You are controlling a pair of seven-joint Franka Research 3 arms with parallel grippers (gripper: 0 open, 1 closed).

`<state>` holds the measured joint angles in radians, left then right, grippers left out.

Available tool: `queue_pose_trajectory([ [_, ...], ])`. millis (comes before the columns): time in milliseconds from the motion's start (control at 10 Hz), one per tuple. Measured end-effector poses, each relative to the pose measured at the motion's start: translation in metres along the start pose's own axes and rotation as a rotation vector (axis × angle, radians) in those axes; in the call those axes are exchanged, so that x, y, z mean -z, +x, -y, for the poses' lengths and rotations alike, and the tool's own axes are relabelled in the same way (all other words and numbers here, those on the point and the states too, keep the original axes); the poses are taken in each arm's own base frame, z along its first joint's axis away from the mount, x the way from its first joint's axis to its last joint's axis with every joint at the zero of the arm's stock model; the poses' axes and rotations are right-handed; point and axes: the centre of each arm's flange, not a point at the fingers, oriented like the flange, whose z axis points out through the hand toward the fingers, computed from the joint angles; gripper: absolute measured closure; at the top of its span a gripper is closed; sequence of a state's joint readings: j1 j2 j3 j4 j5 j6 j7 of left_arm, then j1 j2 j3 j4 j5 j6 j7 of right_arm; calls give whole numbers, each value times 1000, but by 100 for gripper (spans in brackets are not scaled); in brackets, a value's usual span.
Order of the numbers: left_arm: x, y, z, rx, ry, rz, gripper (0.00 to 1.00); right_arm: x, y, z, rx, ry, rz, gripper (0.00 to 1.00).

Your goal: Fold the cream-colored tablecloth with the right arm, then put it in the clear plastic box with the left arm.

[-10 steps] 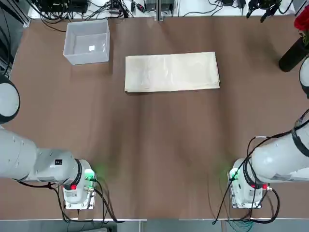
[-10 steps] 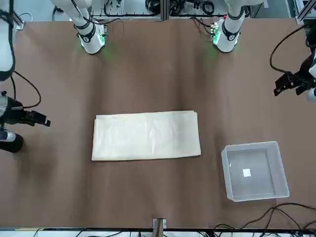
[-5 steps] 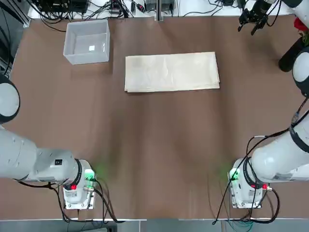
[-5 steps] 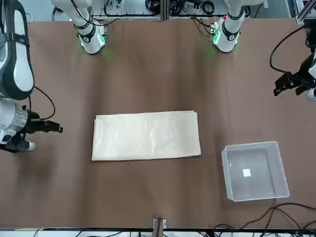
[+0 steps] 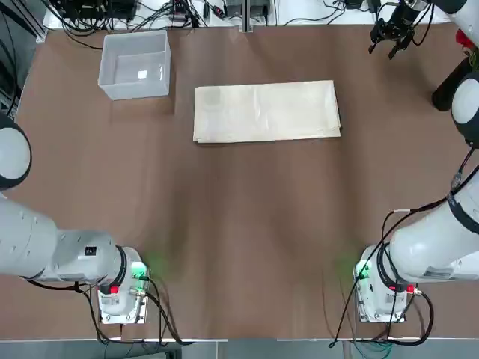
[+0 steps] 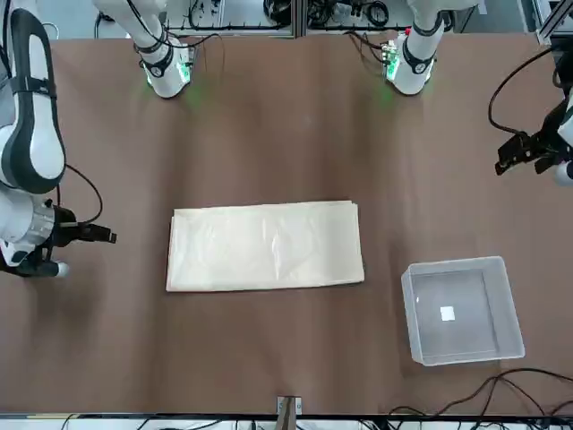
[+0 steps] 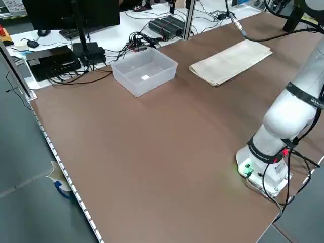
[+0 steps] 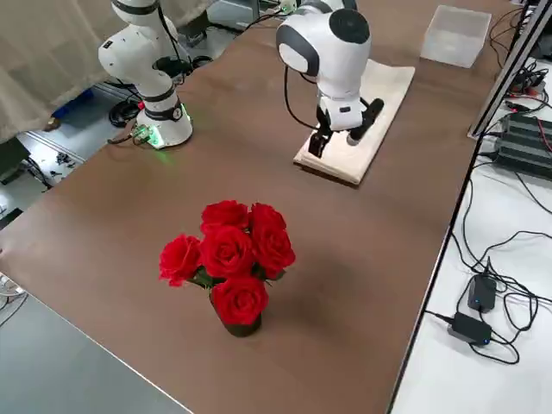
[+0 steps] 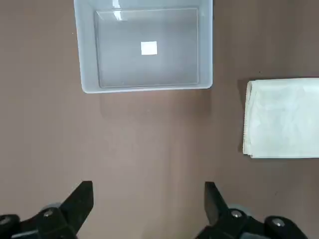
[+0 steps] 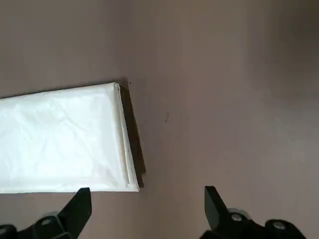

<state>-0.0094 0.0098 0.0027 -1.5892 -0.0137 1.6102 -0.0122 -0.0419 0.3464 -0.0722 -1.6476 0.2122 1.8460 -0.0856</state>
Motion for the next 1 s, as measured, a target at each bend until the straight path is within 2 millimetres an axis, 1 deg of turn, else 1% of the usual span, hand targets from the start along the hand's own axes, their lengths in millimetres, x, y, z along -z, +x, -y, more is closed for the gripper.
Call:
queue_pose_trajectory([
  [200,0,0,0,0,0,0,2,-13,2,3,5,-1,21,0],
  [500,0,0,0,0,0,0,2,-47,0,-1,-5,-3,65,0],
  [600,0,0,0,0,0,0,2,-56,-1,-1,-7,-2,68,0],
  [800,0,0,0,0,0,0,2,-72,0,10,-26,33,24,0],
  [1000,-2,1,0,0,0,4,2,-98,-2,31,-18,41,34,0],
])
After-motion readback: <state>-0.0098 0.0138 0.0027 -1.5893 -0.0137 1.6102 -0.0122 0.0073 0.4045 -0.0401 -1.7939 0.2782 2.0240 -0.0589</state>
